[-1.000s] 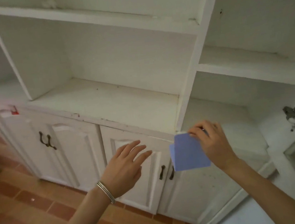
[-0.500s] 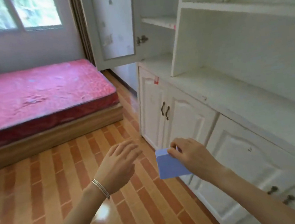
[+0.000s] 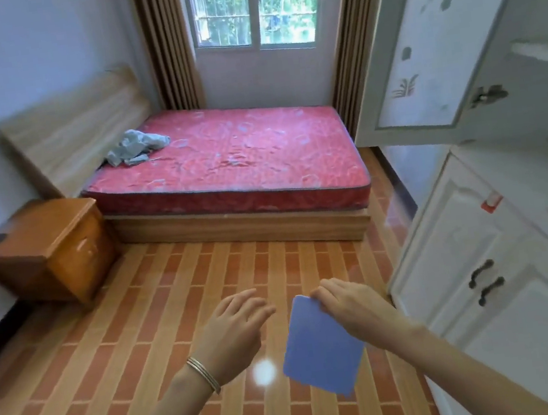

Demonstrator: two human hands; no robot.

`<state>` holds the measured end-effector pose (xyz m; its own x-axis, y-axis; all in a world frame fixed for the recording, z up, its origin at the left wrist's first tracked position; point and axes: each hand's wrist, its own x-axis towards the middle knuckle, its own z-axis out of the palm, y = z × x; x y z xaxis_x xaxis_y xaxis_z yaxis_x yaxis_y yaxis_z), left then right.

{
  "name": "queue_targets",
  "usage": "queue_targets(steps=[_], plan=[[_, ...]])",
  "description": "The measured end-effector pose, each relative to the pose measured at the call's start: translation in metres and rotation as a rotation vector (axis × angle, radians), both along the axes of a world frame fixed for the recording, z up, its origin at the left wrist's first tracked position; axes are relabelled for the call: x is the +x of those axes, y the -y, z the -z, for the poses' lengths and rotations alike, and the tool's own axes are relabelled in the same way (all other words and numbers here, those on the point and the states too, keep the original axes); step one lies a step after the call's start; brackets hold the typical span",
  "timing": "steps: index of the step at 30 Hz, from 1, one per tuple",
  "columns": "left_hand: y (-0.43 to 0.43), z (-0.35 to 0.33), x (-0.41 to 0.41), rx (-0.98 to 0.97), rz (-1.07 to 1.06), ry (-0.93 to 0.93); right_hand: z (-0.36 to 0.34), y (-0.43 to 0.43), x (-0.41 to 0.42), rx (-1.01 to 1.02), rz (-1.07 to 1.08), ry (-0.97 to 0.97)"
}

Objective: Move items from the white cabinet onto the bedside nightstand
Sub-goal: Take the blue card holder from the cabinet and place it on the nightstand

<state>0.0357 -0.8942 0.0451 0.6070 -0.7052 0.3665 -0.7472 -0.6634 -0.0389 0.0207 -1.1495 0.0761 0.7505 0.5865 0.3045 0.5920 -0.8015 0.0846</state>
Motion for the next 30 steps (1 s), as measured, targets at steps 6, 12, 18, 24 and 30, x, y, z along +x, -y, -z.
queue_targets(steps=[6,12,18,24,30], plan=[[-0.036,0.005,0.031,-0.002,-0.249,-0.038,0.000,-0.038,0.085,-0.089,-0.290,-0.011],[-0.085,0.012,0.057,-0.006,-0.416,-0.102,0.020,-0.087,0.157,-0.165,-0.447,0.013],[-0.139,0.027,0.114,-0.038,-0.476,-0.147,0.028,-0.156,0.232,-0.075,-0.546,-0.030],[-0.217,0.026,0.203,-0.032,-0.532,-0.127,0.020,-0.240,0.320,-0.103,-0.657,-0.029],[-0.294,0.016,0.285,-0.034,-0.561,-0.101,0.014,-0.319,0.420,-0.138,-0.664,0.087]])
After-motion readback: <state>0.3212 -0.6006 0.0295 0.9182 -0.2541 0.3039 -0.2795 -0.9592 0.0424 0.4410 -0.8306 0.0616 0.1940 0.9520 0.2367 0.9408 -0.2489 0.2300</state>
